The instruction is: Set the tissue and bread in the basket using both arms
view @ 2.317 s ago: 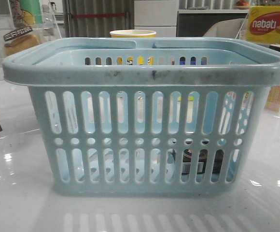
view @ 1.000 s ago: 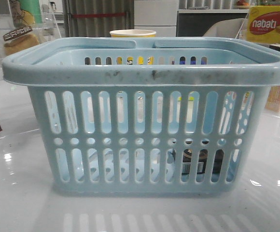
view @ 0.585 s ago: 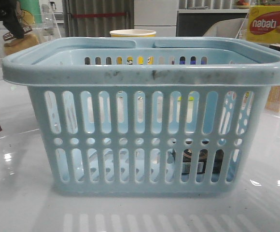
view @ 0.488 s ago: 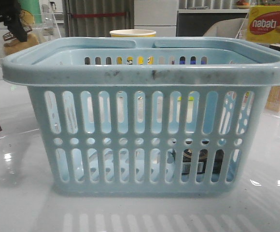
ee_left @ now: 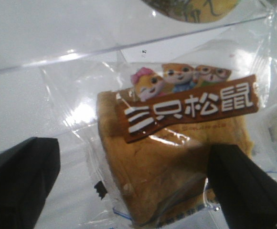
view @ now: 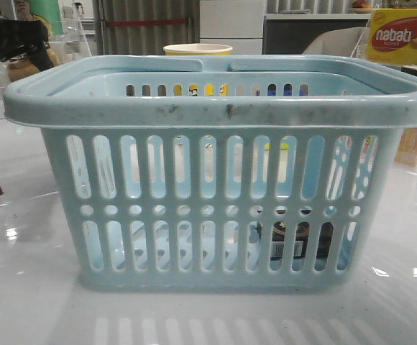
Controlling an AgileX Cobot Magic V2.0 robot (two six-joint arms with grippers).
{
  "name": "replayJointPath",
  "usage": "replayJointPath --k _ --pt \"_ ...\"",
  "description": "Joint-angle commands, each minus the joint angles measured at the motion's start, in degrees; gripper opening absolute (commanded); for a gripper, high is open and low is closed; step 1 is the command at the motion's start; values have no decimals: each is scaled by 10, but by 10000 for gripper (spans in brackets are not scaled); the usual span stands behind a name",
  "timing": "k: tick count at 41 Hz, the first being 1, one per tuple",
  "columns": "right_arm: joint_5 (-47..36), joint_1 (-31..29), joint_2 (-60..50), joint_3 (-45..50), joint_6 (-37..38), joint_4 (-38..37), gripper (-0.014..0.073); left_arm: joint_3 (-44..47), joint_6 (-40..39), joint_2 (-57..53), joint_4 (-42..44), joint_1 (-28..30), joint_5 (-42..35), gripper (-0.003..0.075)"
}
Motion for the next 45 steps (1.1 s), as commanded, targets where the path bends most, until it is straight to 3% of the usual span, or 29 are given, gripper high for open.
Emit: replayJointPath --k 1,5,17,26,32,45 --pt "-44 0 1 -14 -6 -2 501 -19 0 -26 -10 -6 -40 666" --pt "-44 0 1 -14 -6 -2 501 -19 0 -26 -10 -9 -40 611" --pt "-44 0 1 -14 -6 -2 501 -19 0 -32 -10 -12 -10 298" --pt "-44 0 1 -14 -6 -2 501 -19 0 -67 -10 -12 25 147" --pt "-44 0 1 -14 -6 -2 501 -19 0 -102 -10 -12 60 92" --pt "-43 0 1 -14 -6 -2 501 -19 9 -172 -10 -12 109 93"
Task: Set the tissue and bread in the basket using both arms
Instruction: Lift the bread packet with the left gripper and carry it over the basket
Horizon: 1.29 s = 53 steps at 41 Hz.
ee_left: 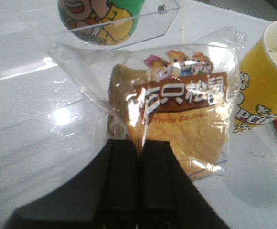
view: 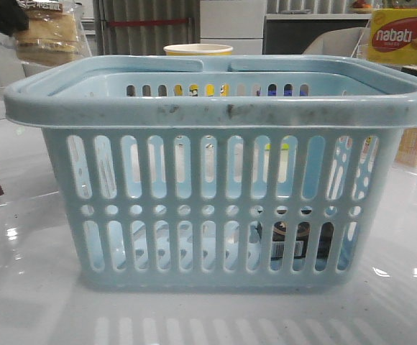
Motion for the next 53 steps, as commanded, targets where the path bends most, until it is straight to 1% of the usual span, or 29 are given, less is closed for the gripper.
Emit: replayJointPath --k 1,8,12,14,18,23,31,37,43,50,53 --pt "-43 0 1 -14 -6 -2 501 -18 6 -51 -9 -3 -14 93" --pt "-43 0 1 -14 -6 -2 501 -18 11 -91 -9 -7 14 93" --pt "-43 0 1 -14 -6 -2 501 -18 51 -116 -9 -20 28 93" --pt "-43 0 1 -14 -6 -2 501 -16 57 -132 -9 -32 30 93" --pt "-43 0 1 -14 -6 -2 501 -7 82 -166 -9 -66 36 93" --pt "-43 0 1 -14 -6 -2 501 18 114 -206 -9 -129 38 93" --pt "-43 0 1 -14 -6 -2 501 72 127 -235 -9 -217 37 93" --pt "-43 0 1 -14 -6 -2 501 125 128 -235 -9 -271 1 93" --pt "-43 0 1 -14 -6 -2 501 165 128 -235 -9 -292 -38 93" --pt "-43 0 1 -14 -6 -2 501 178 128 -234 -9 -294 -57 95" --pt "-43 0 1 -14 -6 -2 501 178 128 -229 -9 -294 -57 111"
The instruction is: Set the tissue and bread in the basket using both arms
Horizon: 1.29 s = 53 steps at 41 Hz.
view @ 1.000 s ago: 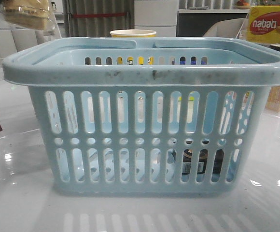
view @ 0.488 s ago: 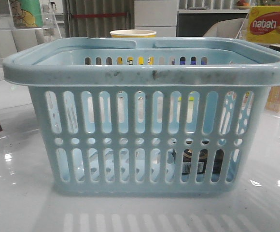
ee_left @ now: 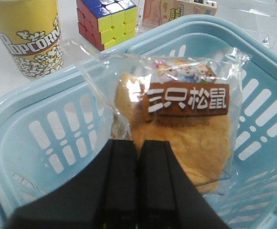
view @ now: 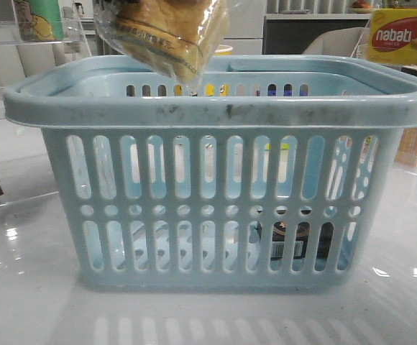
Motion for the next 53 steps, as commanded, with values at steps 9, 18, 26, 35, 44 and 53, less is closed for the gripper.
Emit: replayJointPath --k 9,18,26,35,44,53 --pt "-43 0 1 -14 -6 -2 501 -16 0 14 -14 -5 -83 358" --pt "-43 0 1 -14 -6 -2 501 -17 0 1 -14 -5 -85 561" --pt "-43 0 1 -14 -6 -2 501 -16 -1 -61 -14 -5 -21 561" --pt "-52 0 1 -14 -6 -2 501 9 -1 -150 -30 -5 58 561" --pt "-52 0 1 -14 -6 -2 501 76 20 -235 -34 -5 104 561" --pt "-52 0 1 -14 -6 -2 501 116 -44 -288 85 -5 167 537"
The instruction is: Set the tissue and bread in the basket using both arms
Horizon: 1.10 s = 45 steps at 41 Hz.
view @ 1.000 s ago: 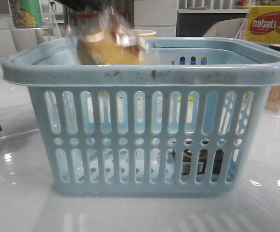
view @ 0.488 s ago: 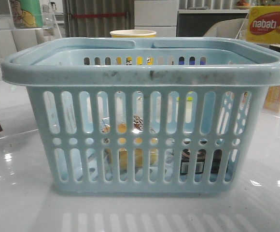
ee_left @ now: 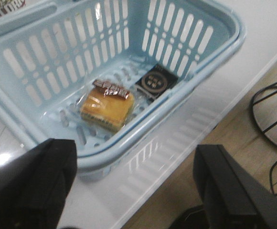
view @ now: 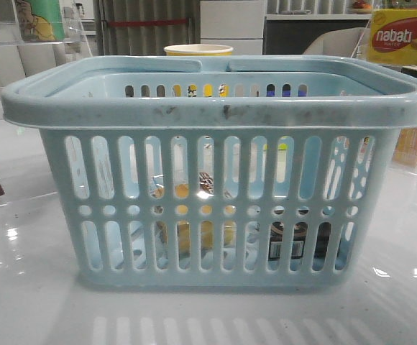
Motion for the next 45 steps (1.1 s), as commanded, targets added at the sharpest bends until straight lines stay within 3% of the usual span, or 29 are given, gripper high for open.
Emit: replayJointPath --k 1,5,11,15,20,24,28,45 --pt "-46 0 1 -14 -6 -2 501 -7 -68 -23 68 -4 -20 530" --pt "-45 0 1 -14 -6 -2 501 -5 -136 -42 135 -4 -21 509" --pt "-43 0 1 -14 -6 -2 473 -5 -140 -48 129 -4 -29 506" --pt "-43 0 1 -14 -6 -2 329 -5 -140 -48 129 -4 -29 452" --pt "-42 0 1 -14 -6 -2 132 -5 -140 -48 129 -4 -33 305" --pt "-42 0 1 -14 -6 -2 37 -4 -140 -48 129 -4 -39 189" --pt "-42 0 1 -14 -6 -2 38 -4 -140 -48 129 -4 -39 94" --pt "-42 0 1 -14 -6 -2 39 -4 -140 -48 129 -4 -38 96"
